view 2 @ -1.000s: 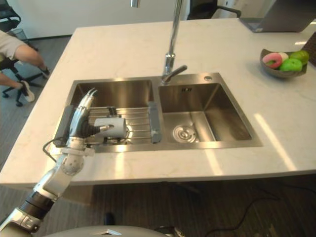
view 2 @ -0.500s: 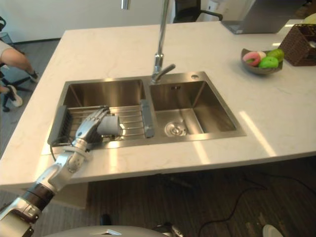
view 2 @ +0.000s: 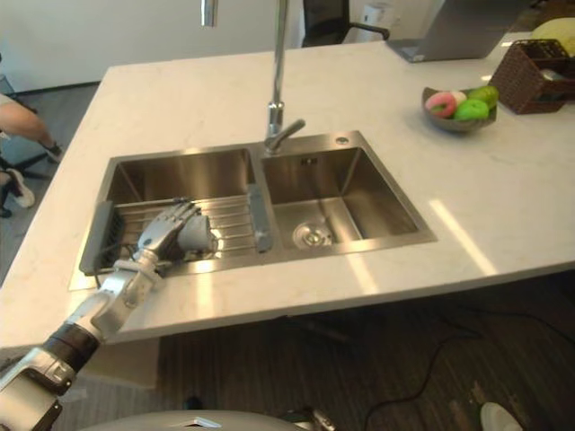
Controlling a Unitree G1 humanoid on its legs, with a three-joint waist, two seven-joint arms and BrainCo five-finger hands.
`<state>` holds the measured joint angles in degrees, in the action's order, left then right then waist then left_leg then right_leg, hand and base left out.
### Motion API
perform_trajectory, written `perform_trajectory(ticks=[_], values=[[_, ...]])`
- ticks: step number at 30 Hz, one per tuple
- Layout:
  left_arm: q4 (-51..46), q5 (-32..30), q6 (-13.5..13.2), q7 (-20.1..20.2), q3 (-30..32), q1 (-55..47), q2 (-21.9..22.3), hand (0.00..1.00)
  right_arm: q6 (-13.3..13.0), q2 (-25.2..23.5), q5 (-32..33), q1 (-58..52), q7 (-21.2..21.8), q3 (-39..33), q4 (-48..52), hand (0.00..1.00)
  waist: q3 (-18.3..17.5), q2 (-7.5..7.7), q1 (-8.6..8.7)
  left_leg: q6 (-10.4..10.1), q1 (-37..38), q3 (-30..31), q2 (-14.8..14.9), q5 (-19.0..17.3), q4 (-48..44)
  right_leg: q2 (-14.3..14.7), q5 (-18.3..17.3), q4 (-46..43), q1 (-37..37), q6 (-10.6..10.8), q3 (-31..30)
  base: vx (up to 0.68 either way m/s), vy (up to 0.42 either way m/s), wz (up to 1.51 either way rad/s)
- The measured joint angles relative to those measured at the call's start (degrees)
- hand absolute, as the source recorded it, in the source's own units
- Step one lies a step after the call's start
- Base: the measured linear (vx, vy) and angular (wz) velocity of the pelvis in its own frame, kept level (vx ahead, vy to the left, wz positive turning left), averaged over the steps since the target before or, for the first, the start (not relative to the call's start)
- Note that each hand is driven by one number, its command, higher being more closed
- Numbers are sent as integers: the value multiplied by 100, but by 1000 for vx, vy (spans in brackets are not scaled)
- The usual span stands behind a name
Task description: Walk over to the sink, pick up the cup, carry it to the dishwasher, place the cup inside the dishwasher, then close the dishwasher door
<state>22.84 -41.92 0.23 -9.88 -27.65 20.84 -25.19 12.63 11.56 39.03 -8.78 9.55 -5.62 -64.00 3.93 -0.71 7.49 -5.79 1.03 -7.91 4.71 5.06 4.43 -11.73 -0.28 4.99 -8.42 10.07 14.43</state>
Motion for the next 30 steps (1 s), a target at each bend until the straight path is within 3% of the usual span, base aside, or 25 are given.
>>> perform_trajectory(ticks=[3, 5, 13, 22, 23, 27, 30], values=[[94, -107, 258, 632, -12, 125, 72, 0, 0, 5, 0, 2, 0, 0, 2, 0, -7, -15, 30, 7, 5, 21, 3, -12, 0, 5, 0, 0, 4, 0, 0, -37, -11, -3], [99, -109, 326, 778, -11, 157, 103, 0, 1, 5, -1, 2, -1, 0, 2, 0, -8, -15, 29, 18, 4, 22, 3, -23, 0, 5, 1, 0, 3, -1, 0, 0, 0, 0], [203, -103, 493, 922, -95, 278, 154, 0, 4, 15, 1, 1, -15, 47, 0, 0, -7, -18, 27, 10, 5, 36, -1, -24, 0, 5, 8, -2, 5, 7, -12, 0, 0, 0], [589, -103, 412, 1107, -55, 463, 168, 0, -5, 32, 0, 10, -15, 44, 9, 0, 9, -78, 62, 12, 8, 177, -8, -34, 17, 29, 1, -41, 63, 18, -103, -28, -7, -3], [673, -104, 414, 1240, -55, 556, 159, 100, -14, 37, 0, 12, -14, 43, 13, 0, 17, -96, 86, 12, 8, 177, -8, -34, 28, 29, 1, -43, 67, 19, -109, 0, 0, 0], [864, -221, 572, 1647, -78, 730, 54, 100, -49, 49, -2, 48, -12, 39, 14, 0, 42, -151, 222, -7, 12, 157, -8, -65, 0, 29, 14, -42, 80, 4, -132, 11, -5, -2], [863, -203, 580, 1799, -67, 781, 38, 100, -58, 73, -3, 37, -11, 39, 9, 0, 42, -189, 224, -43, 56, 134, -9, -99, -2, 29, 22, -47, 53, 34, -149, 43, -15, -7]])
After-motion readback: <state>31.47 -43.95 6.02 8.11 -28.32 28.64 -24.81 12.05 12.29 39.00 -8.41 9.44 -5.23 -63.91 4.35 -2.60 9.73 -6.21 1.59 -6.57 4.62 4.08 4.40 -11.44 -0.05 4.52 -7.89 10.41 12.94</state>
